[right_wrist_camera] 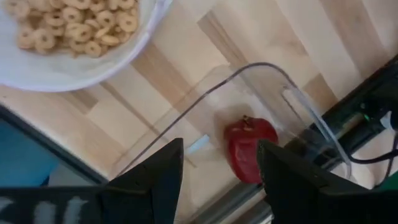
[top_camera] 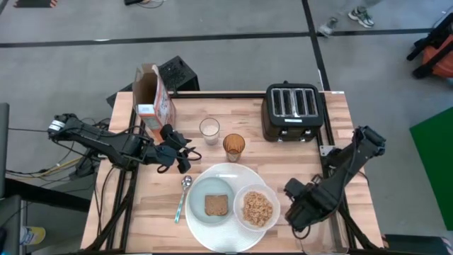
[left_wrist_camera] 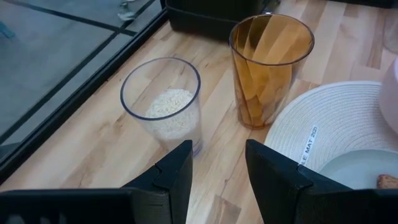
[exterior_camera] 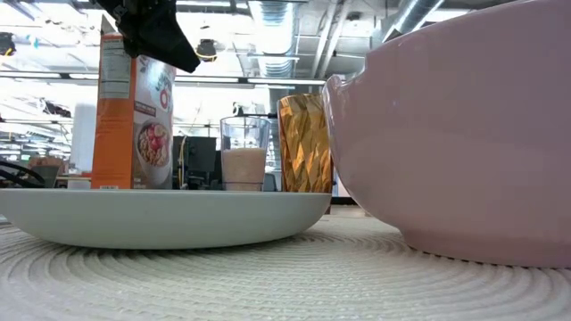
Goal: Arrange a breakfast setting
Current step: Put the red apple on the gray plate
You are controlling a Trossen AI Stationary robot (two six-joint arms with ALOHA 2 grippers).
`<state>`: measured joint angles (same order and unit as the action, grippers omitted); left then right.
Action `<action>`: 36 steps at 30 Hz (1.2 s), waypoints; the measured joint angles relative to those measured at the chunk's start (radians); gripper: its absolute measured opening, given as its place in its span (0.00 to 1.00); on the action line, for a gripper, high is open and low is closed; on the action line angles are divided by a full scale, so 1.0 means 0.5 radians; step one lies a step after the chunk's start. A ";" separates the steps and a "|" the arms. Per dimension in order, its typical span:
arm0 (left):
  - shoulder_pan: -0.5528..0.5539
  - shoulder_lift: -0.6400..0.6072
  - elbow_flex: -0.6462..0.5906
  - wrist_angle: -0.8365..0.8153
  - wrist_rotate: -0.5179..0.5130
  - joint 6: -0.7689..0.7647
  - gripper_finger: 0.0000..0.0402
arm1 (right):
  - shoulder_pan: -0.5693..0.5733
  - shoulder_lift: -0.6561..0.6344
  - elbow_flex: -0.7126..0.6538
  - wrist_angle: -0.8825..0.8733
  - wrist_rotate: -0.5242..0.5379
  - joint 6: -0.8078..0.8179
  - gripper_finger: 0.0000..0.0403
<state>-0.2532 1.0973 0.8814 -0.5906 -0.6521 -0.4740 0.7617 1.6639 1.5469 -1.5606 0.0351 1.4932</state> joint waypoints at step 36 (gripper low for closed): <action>0.000 0.000 0.000 0.010 -0.005 -0.006 0.34 | 0.367 -0.213 -0.358 0.302 0.091 0.716 0.61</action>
<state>-0.2531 1.0973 0.8814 -0.5854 -0.6544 -0.4771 0.9451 1.5574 1.3678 -1.4098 0.0807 1.8511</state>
